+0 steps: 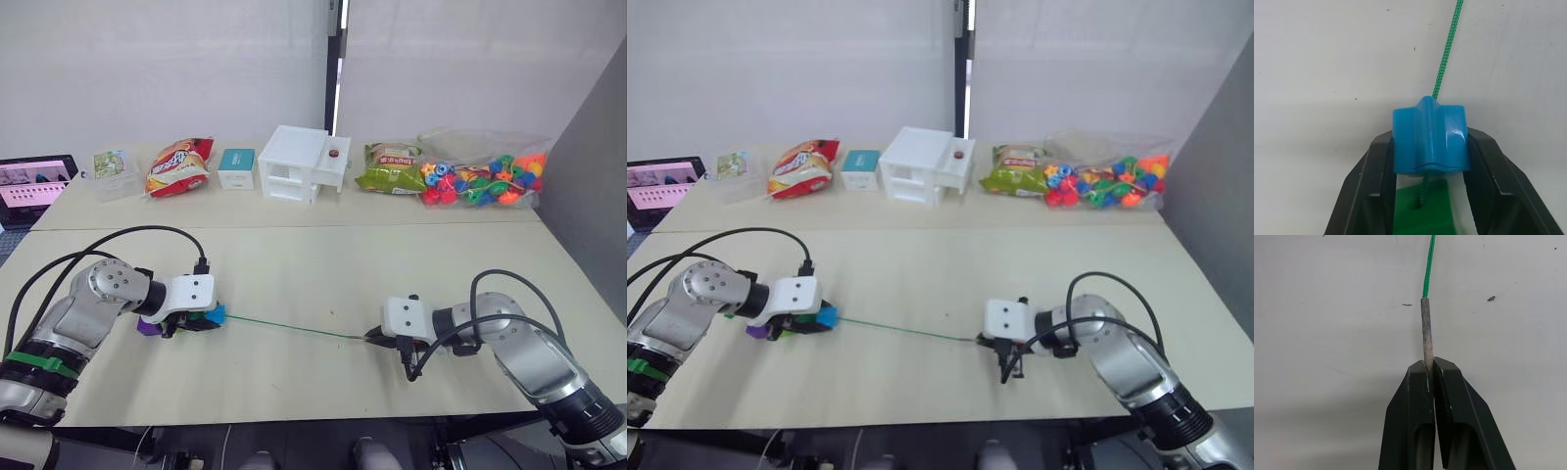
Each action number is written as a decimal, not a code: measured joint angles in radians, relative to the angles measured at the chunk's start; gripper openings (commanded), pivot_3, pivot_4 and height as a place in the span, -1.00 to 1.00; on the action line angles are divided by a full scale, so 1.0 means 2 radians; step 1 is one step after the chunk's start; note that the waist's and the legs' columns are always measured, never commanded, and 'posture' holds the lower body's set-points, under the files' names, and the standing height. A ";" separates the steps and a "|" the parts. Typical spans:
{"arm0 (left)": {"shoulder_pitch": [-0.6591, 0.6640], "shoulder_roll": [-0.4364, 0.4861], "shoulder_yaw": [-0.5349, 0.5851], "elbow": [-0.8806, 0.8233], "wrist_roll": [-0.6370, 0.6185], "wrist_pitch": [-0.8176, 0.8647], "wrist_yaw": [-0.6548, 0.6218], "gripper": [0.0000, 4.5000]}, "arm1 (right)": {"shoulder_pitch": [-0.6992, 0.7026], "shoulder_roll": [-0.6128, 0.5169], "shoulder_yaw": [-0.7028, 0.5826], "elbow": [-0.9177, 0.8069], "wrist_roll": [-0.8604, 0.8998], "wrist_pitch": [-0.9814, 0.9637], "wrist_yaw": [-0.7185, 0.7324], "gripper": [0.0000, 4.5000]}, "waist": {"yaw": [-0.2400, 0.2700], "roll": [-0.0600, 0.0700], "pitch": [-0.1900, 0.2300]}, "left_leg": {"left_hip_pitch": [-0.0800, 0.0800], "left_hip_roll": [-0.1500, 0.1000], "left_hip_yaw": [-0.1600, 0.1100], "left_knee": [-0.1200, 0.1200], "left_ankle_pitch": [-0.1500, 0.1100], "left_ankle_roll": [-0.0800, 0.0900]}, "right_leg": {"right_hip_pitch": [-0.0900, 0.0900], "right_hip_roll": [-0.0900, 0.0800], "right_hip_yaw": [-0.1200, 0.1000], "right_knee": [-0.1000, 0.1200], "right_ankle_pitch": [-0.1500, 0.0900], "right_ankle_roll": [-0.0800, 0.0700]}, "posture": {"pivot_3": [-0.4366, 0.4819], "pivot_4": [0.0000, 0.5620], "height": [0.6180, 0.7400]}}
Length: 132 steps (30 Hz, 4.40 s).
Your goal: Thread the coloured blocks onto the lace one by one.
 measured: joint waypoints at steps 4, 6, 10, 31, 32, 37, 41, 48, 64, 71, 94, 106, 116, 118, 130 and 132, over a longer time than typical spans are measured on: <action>0.003 -0.007 0.013 -0.008 -0.004 0.032 -0.004 0.32 | -0.001 0.006 0.000 -0.003 0.001 0.007 -0.003 -1.00 | 0.001 0.000 0.000 | 0.000 0.000 0.000 0.000 0.000 0.000 | 0.000 0.000 0.000 0.000 0.000 0.000 | -0.05 -0.47 1.00; 0.003 -0.007 0.016 -0.013 -0.007 0.044 -0.011 0.63 | -0.001 0.009 0.001 -0.010 0.001 0.015 -0.004 -1.00 | 0.000 0.000 0.000 | 0.000 0.000 0.000 0.000 0.000 0.000 | 0.000 0.000 0.000 0.000 0.000 0.000 | -0.05 -0.47 1.00; -0.012 0.007 0.006 -0.023 -0.001 0.057 -0.048 0.91 | -0.001 0.019 0.004 -0.025 0.002 0.027 -0.008 -1.00 | 0.000 0.000 0.000 | -0.001 0.000 0.000 0.000 0.000 0.000 | -0.001 0.000 0.000 0.000 0.000 0.000 | -0.05 -0.47 1.00; -0.234 0.032 -0.226 -0.039 0.044 0.235 -0.169 0.91 | 0.001 0.047 0.031 -0.054 -0.003 0.078 -0.040 -1.00 | -0.001 -0.001 0.001 | -0.003 0.000 0.000 0.001 0.000 0.000 | -0.002 0.000 0.000 0.000 0.000 0.000 | -0.05 -0.47 1.00; -0.238 0.029 -0.235 -0.028 0.051 0.227 -0.169 0.91 | 0.001 0.048 0.031 -0.057 -0.003 0.079 -0.041 -1.00 | -0.001 -0.001 0.001 | -0.003 0.000 0.000 0.001 0.000 0.000 | -0.002 0.000 0.000 0.000 0.000 0.000 | -0.05 -0.47 1.00; -0.243 0.004 -0.249 0.014 0.071 0.206 -0.169 0.91 | 0.002 0.048 0.031 -0.071 -0.002 0.091 -0.048 -1.00 | 0.002 -0.001 0.001 | -0.003 0.000 0.000 0.001 0.000 0.000 | -0.002 0.000 0.000 0.000 0.000 0.000 | -0.05 -0.47 1.00; -0.243 -0.006 -0.253 0.028 0.079 0.194 -0.170 0.91 | 0.008 0.048 0.031 -0.084 0.000 0.103 -0.050 -1.00 | 0.002 -0.001 0.001 | -0.003 0.000 0.000 0.001 0.000 0.000 | -0.002 0.000 0.000 0.000 0.000 0.000 | -0.05 -0.47 1.00; -0.243 -0.018 -0.249 0.035 0.089 0.187 -0.170 0.91 | 0.017 0.047 0.031 -0.097 0.002 0.118 -0.059 -1.00 | 0.004 -0.001 0.001 | -0.003 0.000 0.000 0.002 0.000 0.000 | -0.001 0.000 0.000 0.000 0.000 0.000 | -0.05 -0.47 1.00; -0.236 -0.026 -0.245 0.021 0.087 0.193 -0.166 -0.42 | 0.022 0.047 0.031 -0.106 0.002 0.132 -0.065 -1.00 | 0.002 -0.001 0.001 | -0.002 0.000 0.000 0.002 0.000 0.001 | -0.001 0.000 0.000 0.001 0.000 0.000 | -0.05 -0.47 1.00; -0.229 -0.023 -0.239 0.019 0.087 0.181 -0.166 -0.42 | 0.042 0.015 0.024 -0.106 0.002 0.124 -0.060 -1.00 | 0.002 -0.001 0.001 | -0.002 0.000 0.000 0.002 0.000 0.001 | -0.001 0.000 0.000 0.001 0.000 0.000 | -0.05 -0.47 1.00; -0.183 -0.011 -0.151 0.103 0.131 0.110 -0.161 -0.42 | 0.134 -0.091 -0.111 -0.024 0.010 0.036 -0.058 -1.00 | -0.011 -0.001 0.000 | 0.002 0.000 0.001 0.001 -0.001 0.001 | 0.001 0.001 0.002 0.004 -0.001 -0.001 | -0.05 -0.47 1.00; -0.176 -0.011 -0.133 0.107 0.145 0.121 -0.160 -0.42 | 0.100 -0.091 -0.099 0.011 -0.004 0.024 -0.057 -1.00 | -0.012 -0.001 0.000 | 0.002 0.000 0.001 0.001 -0.001 0.001 | 0.000 0.001 0.002 0.005 -0.001 -0.001 | -0.05 -0.47 1.00; -0.166 -0.011 -0.123 0.090 0.150 0.128 -0.156 -0.42 | 0.117 -0.106 -0.104 0.007 -0.017 0.011 -0.062 -1.00 | -0.010 -0.001 0.000 | 0.002 0.000 0.001 0.001 -0.001 0.001 | 0.000 0.001 0.002 0.005 -0.001 -0.001 | -0.05 -0.47 1.00; -0.164 -0.011 -0.122 0.083 0.152 0.131 -0.156 -0.42 | 0.125 -0.109 -0.110 0.004 -0.018 0.011 -0.064 -1.00 | -0.009 -0.001 0.000 | 0.002 0.000 0.001 0.001 -0.001 0.001 | 0.000 0.001 0.002 0.005 -0.001 -0.001 | -0.05 -0.47 1.00; -0.156 -0.012 -0.115 0.056 0.158 0.132 -0.156 -0.42 | 0.169 -0.113 -0.142 -0.015 -0.017 0.013 -0.075 -1.00 | -0.004 -0.001 0.000 | 0.001 0.000 0.001 0.001 -0.001 0.001 | 0.000 0.001 0.002 0.004 -0.001 -0.001 | -0.05 -0.47 1.00; -0.156 -0.014 -0.115 0.053 0.159 0.132 -0.157 -0.42 | 0.169 -0.113 -0.143 -0.015 -0.018 0.014 -0.075 -1.00 | -0.003 -0.001 0.000 | 0.001 0.000 0.001 0.001 -0.001 0.001 | 0.001 0.001 0.002 0.003 -0.001 -0.001 | -0.05 -0.47 1.00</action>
